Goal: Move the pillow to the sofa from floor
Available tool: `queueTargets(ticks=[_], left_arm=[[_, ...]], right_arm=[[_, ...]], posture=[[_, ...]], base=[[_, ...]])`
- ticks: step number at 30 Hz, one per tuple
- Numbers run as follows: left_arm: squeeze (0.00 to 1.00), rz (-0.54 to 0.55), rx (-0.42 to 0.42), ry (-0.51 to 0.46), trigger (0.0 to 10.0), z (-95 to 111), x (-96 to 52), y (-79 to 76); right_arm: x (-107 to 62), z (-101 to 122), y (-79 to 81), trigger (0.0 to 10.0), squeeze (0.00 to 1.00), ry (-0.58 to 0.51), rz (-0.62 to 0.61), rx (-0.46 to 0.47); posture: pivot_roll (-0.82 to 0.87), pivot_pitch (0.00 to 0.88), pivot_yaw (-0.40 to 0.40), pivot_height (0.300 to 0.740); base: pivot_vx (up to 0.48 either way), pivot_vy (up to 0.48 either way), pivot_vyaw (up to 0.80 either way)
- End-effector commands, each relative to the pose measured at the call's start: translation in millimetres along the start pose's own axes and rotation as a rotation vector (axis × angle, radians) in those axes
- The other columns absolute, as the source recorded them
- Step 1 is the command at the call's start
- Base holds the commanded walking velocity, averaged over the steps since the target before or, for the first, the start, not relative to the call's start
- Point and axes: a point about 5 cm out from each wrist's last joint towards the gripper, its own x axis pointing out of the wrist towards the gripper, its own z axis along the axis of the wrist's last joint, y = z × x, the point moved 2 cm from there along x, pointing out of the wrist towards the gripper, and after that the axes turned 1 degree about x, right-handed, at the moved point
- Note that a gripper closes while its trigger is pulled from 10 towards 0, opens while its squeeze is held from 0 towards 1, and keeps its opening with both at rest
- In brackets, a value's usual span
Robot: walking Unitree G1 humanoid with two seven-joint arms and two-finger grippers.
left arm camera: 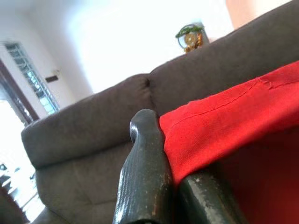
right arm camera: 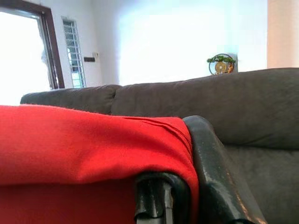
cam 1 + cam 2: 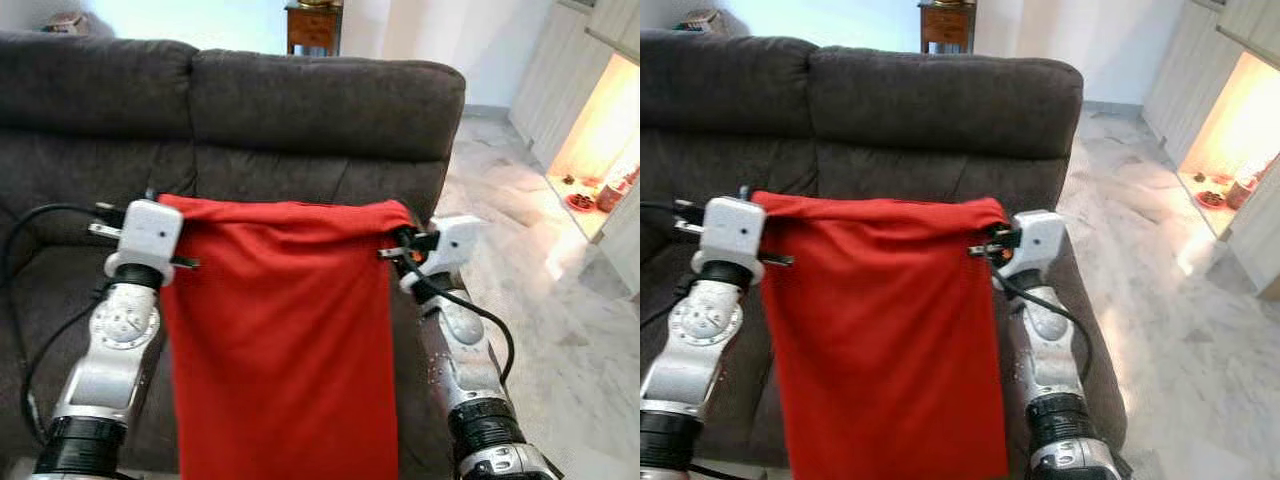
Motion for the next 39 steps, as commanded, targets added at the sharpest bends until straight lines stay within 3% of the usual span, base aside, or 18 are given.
queueTargets(ticks=[1, 32, 34, 39], left_arm=[[0.00, 0.014, -0.011, -0.090, 10.0, 22, 5.2, 0.6], [0.00, -0.004, -0.018, -0.080, 10.0, 21, 3.1, 1.6], [0.00, -0.004, -0.016, -0.074, 10.0, 18, 1.8, 1.8], [0.00, -0.181, -0.029, 0.124, 10.0, -26, -14.9, -27.6]], right_arm=[[1.7, 18, -6.8, 10.0, 0.00, -0.072, -0.018, 0.000], [10.7, 33, -9.7, 10.0, 0.00, -0.110, -0.015, -0.015], [10.3, 30, -9.8, 10.0, 0.00, -0.097, -0.010, -0.018], [-0.2, -3, -5.6, 10.0, 0.00, 0.051, 0.056, -0.075]], posture=[[0.10, 0.000, -0.025, 0.740], [0.11, 0.000, -0.028, 0.740], [0.11, 0.000, -0.028, 0.740], [0.11, 0.000, -0.030, 0.740]], base=[[0.326, 0.000, 0.00], [0.344, 0.000, 0.00], [0.349, 0.000, 0.00], [0.000, 0.000, 0.00]])
